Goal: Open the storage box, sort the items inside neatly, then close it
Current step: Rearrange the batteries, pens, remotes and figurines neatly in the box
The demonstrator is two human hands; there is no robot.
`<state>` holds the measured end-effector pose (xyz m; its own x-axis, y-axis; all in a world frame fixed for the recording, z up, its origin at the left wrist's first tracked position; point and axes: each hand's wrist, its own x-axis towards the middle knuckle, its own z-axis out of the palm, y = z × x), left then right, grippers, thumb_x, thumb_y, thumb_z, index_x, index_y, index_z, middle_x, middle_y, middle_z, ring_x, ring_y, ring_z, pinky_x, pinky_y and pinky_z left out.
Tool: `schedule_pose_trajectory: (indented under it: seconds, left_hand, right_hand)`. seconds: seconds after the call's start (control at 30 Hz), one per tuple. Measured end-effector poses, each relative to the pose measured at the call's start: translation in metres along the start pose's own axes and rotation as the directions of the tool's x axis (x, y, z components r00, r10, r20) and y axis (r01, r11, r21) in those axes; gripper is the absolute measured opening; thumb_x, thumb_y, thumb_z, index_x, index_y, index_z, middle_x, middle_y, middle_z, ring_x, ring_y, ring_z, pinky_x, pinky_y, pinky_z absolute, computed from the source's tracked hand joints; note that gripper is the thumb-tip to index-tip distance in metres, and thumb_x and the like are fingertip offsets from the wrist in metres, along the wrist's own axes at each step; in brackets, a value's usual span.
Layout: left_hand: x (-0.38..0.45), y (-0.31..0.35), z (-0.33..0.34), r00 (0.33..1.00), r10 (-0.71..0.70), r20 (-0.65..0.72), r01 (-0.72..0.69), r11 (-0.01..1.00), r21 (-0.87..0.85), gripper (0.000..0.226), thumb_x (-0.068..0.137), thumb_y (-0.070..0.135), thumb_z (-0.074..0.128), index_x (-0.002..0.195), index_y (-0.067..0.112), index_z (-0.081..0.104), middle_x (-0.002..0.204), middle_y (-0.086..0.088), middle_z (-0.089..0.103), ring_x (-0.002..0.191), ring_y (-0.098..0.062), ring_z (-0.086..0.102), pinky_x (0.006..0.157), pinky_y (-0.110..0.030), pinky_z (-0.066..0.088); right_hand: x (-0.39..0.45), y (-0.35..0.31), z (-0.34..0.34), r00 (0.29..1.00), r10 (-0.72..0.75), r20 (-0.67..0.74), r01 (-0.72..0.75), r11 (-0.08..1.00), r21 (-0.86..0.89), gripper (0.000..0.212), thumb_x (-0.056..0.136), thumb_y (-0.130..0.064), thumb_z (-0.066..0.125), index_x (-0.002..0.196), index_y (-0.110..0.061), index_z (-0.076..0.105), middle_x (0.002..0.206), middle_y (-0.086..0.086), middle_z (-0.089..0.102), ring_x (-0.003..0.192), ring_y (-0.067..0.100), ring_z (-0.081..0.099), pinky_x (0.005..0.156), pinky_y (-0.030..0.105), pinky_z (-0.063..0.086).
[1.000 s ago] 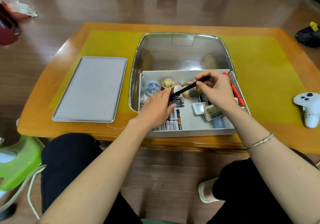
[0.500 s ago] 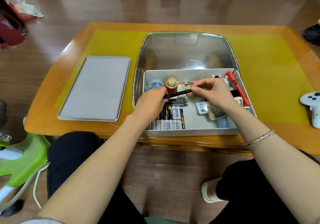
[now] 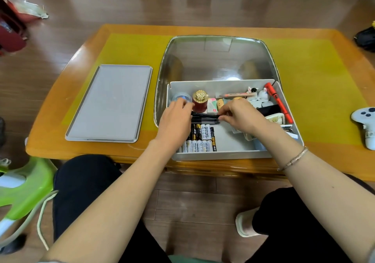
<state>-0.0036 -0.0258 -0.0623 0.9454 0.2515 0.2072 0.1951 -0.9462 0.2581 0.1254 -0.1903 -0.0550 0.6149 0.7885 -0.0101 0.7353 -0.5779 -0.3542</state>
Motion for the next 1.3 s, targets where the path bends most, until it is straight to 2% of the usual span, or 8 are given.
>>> schedule_pose_trajectory:
  seconds: [0.07, 0.13, 0.2, 0.3, 0.4, 0.87, 1.13, 1.3]
  left_hand:
    - [-0.004, 0.003, 0.0, 1.0, -0.009, -0.023, 0.008, 0.997, -0.08, 0.046, 0.093, 0.019, 0.058, 0.136, 0.013, 0.044, 0.14, -0.007, 0.043, 0.125, -0.024, 0.042, 0.103, -0.036, 0.039]
    - [-0.008, 0.007, 0.0, 0.999, 0.03, 0.032, -0.026, 0.991, -0.13, 0.05, 0.094, 0.027, 0.056, 0.139, 0.015, 0.039, 0.146, -0.005, 0.038, 0.132, -0.023, 0.037, 0.108, -0.039, 0.035]
    - [-0.008, 0.009, 0.002, 0.982, 0.046, 0.182, -0.023, 0.991, -0.13, 0.055, 0.096, 0.039, 0.05, 0.143, 0.015, 0.034, 0.15, -0.004, 0.036, 0.137, -0.022, 0.034, 0.11, -0.04, 0.032]
    - [-0.007, 0.011, 0.007, 0.897, -0.001, 0.442, 0.023, 0.999, -0.044, 0.067, 0.097, 0.054, 0.038, 0.148, 0.013, 0.027, 0.158, -0.007, 0.021, 0.144, -0.025, 0.021, 0.112, -0.045, 0.026]
    - [-0.007, 0.013, 0.011, 0.827, -0.073, 0.558, 0.087, 0.996, 0.002, 0.075, 0.096, 0.061, 0.03, 0.151, 0.011, 0.021, 0.161, -0.009, 0.009, 0.147, -0.026, 0.009, 0.116, -0.049, 0.019]
    - [-0.004, 0.016, 0.014, 0.783, -0.165, 0.599, 0.13, 0.986, 0.102, 0.08, 0.095, 0.064, 0.027, 0.154, 0.014, 0.007, 0.16, -0.012, -0.011, 0.147, -0.027, -0.011, 0.117, -0.049, 0.008]
    - [-0.004, 0.015, 0.016, 0.789, -0.121, 0.603, 0.079, 0.992, 0.095, 0.076, 0.096, 0.061, 0.027, 0.153, 0.013, 0.011, 0.161, -0.005, -0.008, 0.147, -0.027, -0.011, 0.116, -0.053, 0.009]
    - [-0.002, 0.014, 0.016, 0.792, -0.147, 0.593, 0.098, 0.989, 0.115, 0.079, 0.095, 0.062, 0.027, 0.152, 0.009, 0.015, 0.161, -0.008, -0.009, 0.147, -0.028, -0.012, 0.116, -0.053, 0.008]
  right_hand:
    - [0.007, -0.003, 0.003, 1.0, -0.014, -0.021, 0.013, 0.999, -0.049, 0.017, 0.087, -0.017, 0.065, 0.101, -0.01, 0.073, 0.098, 0.007, 0.072, 0.093, 0.025, 0.062, 0.08, 0.032, 0.048]
    - [0.014, -0.007, 0.007, 1.0, -0.016, -0.024, 0.014, 0.994, -0.107, 0.016, 0.088, -0.016, 0.063, 0.098, -0.011, 0.073, 0.097, 0.009, 0.071, 0.094, 0.028, 0.061, 0.079, 0.035, 0.049]
    - [0.019, -0.011, 0.012, 1.0, 0.007, -0.02, -0.01, 0.988, -0.156, 0.016, 0.088, -0.016, 0.06, 0.096, -0.012, 0.073, 0.096, 0.011, 0.069, 0.093, 0.03, 0.06, 0.076, 0.036, 0.049]
    - [0.023, -0.016, 0.017, 0.999, 0.041, -0.011, -0.043, 0.979, -0.198, 0.016, 0.086, -0.017, 0.059, 0.096, -0.012, 0.071, 0.097, 0.012, 0.068, 0.094, 0.031, 0.06, 0.076, 0.035, 0.048]
    - [0.023, -0.02, 0.021, 0.999, 0.048, -0.019, -0.051, 0.967, -0.25, 0.019, 0.087, -0.019, 0.059, 0.101, -0.012, 0.071, 0.103, 0.013, 0.066, 0.096, 0.031, 0.06, 0.078, 0.035, 0.045]
    - [0.025, -0.029, 0.025, 0.999, 0.003, -0.047, -0.016, 0.965, -0.262, 0.019, 0.091, -0.025, 0.057, 0.102, -0.014, 0.068, 0.104, 0.01, 0.064, 0.097, 0.03, 0.06, 0.072, 0.035, 0.046]
    - [0.015, 0.008, -0.018, 0.947, 0.166, -0.277, -0.23, 0.948, -0.218, 0.019, 0.088, -0.028, 0.061, 0.098, -0.013, 0.068, 0.1, 0.012, 0.066, 0.097, 0.036, 0.059, 0.074, 0.037, 0.044]
    - [0.018, 0.021, -0.029, 0.944, 0.205, -0.258, -0.278, 0.915, -0.291, 0.026, 0.088, -0.02, 0.06, 0.11, -0.009, 0.067, 0.105, 0.016, 0.058, 0.1, 0.036, 0.054, 0.077, 0.04, 0.044]
